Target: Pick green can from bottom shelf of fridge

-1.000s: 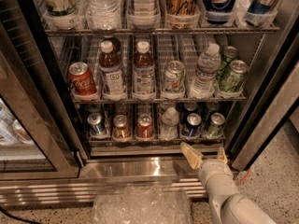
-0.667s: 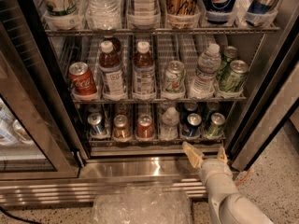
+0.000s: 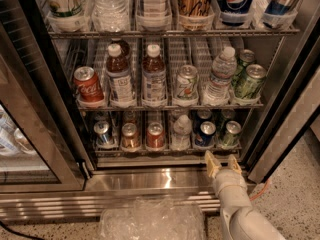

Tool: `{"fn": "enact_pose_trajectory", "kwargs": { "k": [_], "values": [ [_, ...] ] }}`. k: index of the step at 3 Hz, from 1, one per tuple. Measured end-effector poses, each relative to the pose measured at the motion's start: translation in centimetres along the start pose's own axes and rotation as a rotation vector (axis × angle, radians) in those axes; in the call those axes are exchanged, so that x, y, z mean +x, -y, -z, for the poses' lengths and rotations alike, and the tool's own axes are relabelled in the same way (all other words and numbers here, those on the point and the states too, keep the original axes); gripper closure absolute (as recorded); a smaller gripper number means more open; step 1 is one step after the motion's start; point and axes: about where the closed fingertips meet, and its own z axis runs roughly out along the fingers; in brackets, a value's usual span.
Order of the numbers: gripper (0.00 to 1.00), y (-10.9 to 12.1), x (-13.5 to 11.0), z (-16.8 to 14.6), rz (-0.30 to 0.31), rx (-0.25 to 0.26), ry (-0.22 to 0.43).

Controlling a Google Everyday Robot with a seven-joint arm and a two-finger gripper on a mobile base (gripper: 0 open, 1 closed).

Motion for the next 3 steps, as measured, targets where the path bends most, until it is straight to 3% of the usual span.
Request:
{"fn": "enact_pose_trajectory", "kwargs": {
  "k": [3],
  "values": [
    [0.41,2.2,-2.6,-3.6,0.057,0.038,0.093]
  ]
}}
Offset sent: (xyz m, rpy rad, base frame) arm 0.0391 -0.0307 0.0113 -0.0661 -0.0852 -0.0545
